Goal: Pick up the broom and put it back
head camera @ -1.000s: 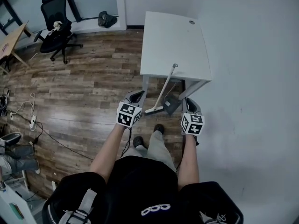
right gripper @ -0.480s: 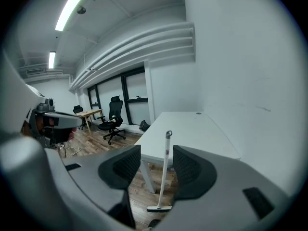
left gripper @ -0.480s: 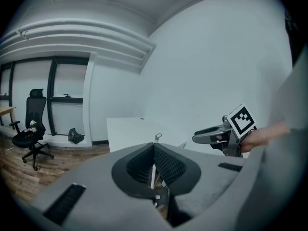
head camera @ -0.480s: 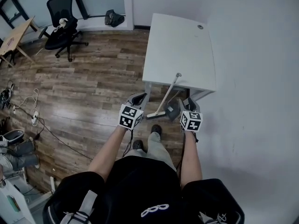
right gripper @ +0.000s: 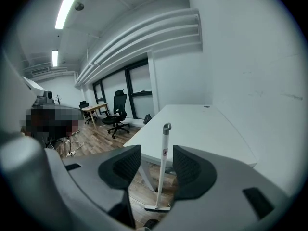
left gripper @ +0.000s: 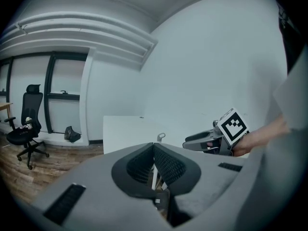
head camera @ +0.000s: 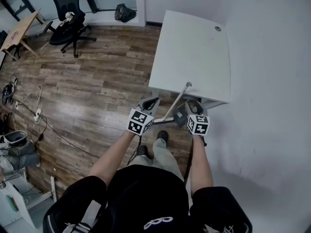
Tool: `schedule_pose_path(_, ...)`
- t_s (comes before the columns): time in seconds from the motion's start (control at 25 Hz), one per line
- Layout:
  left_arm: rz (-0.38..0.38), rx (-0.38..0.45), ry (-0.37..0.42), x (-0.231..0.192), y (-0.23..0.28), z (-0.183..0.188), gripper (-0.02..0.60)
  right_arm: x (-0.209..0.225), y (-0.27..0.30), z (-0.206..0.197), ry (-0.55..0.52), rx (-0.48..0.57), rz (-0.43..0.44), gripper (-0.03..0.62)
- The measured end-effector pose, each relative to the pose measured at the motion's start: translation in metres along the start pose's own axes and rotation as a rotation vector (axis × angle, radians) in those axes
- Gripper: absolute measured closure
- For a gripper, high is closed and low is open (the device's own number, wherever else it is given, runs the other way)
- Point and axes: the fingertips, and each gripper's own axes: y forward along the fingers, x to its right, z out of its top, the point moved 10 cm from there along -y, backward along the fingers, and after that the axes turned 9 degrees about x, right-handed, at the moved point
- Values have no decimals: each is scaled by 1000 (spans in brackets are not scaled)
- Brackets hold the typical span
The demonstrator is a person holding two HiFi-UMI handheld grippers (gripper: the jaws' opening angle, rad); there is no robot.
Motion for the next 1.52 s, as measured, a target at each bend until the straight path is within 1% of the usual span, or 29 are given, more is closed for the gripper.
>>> schedule_pose_path(0.16,43,3,26,-13,14,-6,561,8,26,-7,-11,-21,23,390)
schedule_pose_path(0.28,55,-7,19,-21,26,-11,561,15,47,-11,-9,-38,39,390)
schedule_pose_path(0.4,62,-19,5,-23,33,-18,561,19,62,-16,-10,-55,57,390)
schedule_pose_path(0.68,63,-54,9,-28,53,-29,561,30,98,-26,6,-91,88,391)
schedule_pose_path(1.0,106,-73,-4,-45,59,-34,561,32,130,-32,26,-118,122,391)
schedule_pose_path(1.4,146,-82,-14,-58,54,-36,561,31,154,-29,10,-138,145,391)
schedule_pose_path(1.48,154,-81,-17,-60,51,-36,561,29,155,-28,-2,-143,134,403)
schedule_pose_path(1.52,157,-82,-20,-62,51,-35,561,29,155,-28,-7,-145,124,420)
